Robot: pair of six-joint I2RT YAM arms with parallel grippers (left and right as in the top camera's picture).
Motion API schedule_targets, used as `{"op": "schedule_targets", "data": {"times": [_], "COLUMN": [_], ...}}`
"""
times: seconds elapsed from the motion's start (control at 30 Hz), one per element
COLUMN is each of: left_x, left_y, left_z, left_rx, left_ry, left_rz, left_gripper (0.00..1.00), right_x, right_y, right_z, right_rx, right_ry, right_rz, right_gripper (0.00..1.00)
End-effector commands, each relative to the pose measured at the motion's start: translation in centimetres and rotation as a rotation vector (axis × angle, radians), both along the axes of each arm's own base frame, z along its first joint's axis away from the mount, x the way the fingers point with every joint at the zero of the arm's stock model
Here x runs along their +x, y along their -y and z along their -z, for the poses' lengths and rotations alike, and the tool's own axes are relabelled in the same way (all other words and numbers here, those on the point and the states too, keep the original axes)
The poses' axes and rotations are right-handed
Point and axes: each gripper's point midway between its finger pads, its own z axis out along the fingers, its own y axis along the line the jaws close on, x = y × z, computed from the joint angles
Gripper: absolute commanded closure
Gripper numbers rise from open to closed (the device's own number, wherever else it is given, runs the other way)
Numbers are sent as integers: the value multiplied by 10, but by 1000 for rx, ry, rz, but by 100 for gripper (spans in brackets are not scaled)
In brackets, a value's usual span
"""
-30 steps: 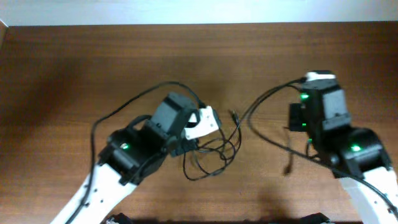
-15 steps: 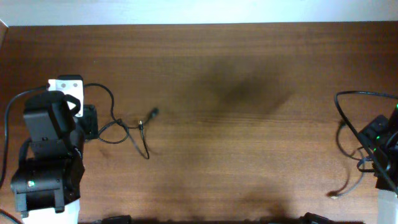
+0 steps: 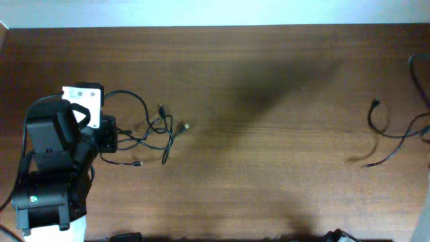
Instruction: Untangle cables
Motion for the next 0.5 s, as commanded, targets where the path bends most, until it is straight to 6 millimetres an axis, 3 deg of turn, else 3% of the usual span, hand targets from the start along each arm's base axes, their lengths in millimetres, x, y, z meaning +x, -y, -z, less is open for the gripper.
{"op": "schedule_targets", "data": {"times": [0.0,0.03,0.1,0.17,0.2,0.23,0.27,0.37,0.43,0.47], "left_x": [-5,-5,-4,-2,0,2,4,3,1,1], "left_y": [7,7,9,16,19,21,23,23,24,25], "left_z": [1,2,2,4,7,10,11,13,15,15], "left_rx": [-33,-34,-40,-69,-82,-95,-105,-106,-109,-115], "left_ry": [-8,-12,-15,-19,-29,-41,-47,-54,-67,-67], "left_rz": [25,24,31,64,78,89,100,100,99,107], "left_gripper": [100,100,100,100,100,100,100,100,100,100], "right_x": [46,61,70,66,64,64,66,58,44,39], "right_y": [8,9,26,53,65,77,79,79,80,81], "right_z": [-40,-57,-80,-75,-62,-29,-2,108,151,159], "right_rx": [34,44,120,220,272,370,443,639,725,744], "right_ry": [119,165,233,229,206,169,127,-118,-232,-251], "right_rz": [-178,-272,-352,-336,-312,-299,-300,-297,-241,-226], "right_gripper": [96,96,96,96,96,96,96,96,92,35]}}
